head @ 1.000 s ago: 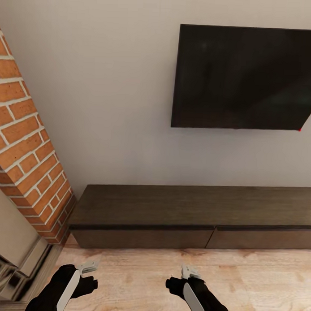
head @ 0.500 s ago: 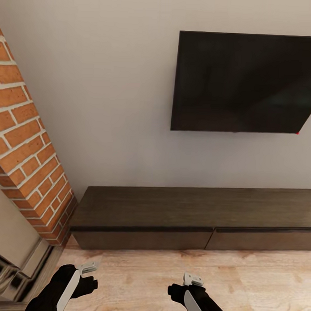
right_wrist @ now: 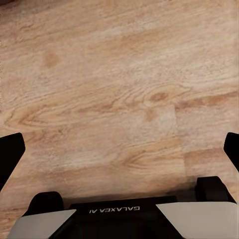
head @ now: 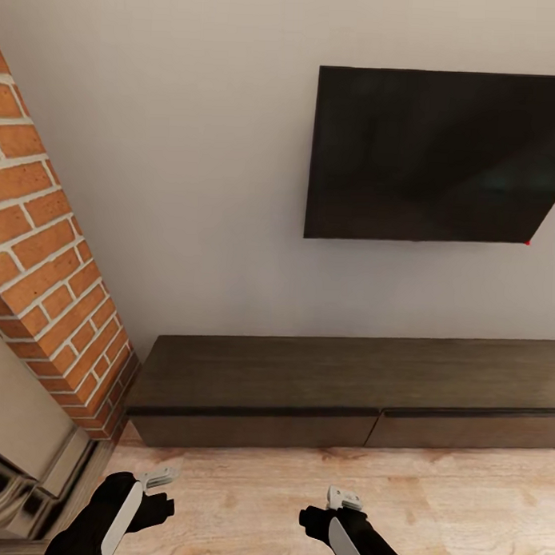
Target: Place each of the two pumpkins and all three candles from the living room inside a cabinet in the living room (use any cabinet), then make sure every cabinet is closed, and position the cauldron so it is next to a table in the living room.
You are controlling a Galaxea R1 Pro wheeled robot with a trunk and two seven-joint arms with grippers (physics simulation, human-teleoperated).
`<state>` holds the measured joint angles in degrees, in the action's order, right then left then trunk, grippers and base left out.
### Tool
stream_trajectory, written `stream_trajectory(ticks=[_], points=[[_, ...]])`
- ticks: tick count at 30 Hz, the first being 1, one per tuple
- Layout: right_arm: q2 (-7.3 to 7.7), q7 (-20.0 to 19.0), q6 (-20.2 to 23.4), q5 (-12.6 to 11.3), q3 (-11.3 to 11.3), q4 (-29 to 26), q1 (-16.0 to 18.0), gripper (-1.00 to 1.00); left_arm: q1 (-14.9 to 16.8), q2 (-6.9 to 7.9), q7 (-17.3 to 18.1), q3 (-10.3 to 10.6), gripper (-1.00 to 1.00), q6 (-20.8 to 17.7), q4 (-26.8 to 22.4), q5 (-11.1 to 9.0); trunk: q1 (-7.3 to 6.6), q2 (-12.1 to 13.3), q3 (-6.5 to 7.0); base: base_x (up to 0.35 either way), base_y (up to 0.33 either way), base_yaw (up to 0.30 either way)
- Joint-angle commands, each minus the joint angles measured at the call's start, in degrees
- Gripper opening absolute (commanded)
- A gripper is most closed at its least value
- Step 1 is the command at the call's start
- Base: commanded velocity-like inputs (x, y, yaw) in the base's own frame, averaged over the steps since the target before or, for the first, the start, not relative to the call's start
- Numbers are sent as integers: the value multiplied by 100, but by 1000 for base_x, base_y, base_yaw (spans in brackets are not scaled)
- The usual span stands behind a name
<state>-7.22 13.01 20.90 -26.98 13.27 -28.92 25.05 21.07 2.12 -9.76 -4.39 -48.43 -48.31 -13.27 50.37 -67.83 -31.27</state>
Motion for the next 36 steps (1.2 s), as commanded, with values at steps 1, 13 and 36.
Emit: stream_trajectory(ticks=[1, 13, 36], points=[[0, 0, 1, 0, 0, 0, 0, 100, 1, 0, 0, 0, 100, 0, -1, 0, -23, 42, 19, 0, 0, 0], [-2, 0, 2, 0, 0, 0, 0, 100, 0, -1, 0, 0, 100, 0, 3, 0, -286, 523, 234, 0, 0, 0], [-3, -4, -2, -1, 7, 3, 0, 100, 0, 3, 6, 25, 100, 56, 142, 34, -791, 1445, 647, 0, 0, 0]])
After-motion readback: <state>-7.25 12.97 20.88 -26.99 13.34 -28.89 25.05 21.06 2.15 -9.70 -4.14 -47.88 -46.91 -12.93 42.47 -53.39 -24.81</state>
